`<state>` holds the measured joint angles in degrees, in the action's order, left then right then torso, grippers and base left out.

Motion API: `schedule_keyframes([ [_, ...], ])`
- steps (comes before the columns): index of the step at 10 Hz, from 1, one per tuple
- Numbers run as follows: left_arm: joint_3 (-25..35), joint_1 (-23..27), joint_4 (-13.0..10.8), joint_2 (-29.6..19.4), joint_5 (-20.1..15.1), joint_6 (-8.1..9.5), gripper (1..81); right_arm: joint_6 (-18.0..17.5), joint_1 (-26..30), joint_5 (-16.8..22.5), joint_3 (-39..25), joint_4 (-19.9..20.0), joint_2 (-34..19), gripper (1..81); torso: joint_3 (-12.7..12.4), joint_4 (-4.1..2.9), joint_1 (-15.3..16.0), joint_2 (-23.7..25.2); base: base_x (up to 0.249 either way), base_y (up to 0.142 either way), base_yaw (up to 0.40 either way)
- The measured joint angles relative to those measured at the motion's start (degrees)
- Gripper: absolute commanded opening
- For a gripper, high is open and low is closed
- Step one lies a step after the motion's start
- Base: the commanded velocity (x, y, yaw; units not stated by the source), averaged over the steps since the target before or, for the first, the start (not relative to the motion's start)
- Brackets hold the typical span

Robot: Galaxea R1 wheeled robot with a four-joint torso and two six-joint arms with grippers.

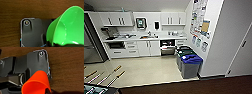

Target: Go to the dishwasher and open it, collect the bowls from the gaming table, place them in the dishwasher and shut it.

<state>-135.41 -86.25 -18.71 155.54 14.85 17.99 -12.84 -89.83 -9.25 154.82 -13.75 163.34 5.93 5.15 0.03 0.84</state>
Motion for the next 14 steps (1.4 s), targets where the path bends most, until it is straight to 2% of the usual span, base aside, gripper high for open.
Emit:
schedule_keyframes([
  [6,0.88,-0.02,0.0,-0.13,0.02,-0.05,1.0,-0.24,-0.02,-0.34,-6.78,0.0,-0.52,1.0,0.0,0.0,0.0,0.0,0.179,0.0,0.0],
  [14,1.12,-0.09,0.0,-0.35,0.15,-0.02,1.0,-0.26,-0.1,-0.67,-5.92,0.04,-1.16,1.0,0.0,0.0,0.0,0.0,0.18,0.0,0.0],
])
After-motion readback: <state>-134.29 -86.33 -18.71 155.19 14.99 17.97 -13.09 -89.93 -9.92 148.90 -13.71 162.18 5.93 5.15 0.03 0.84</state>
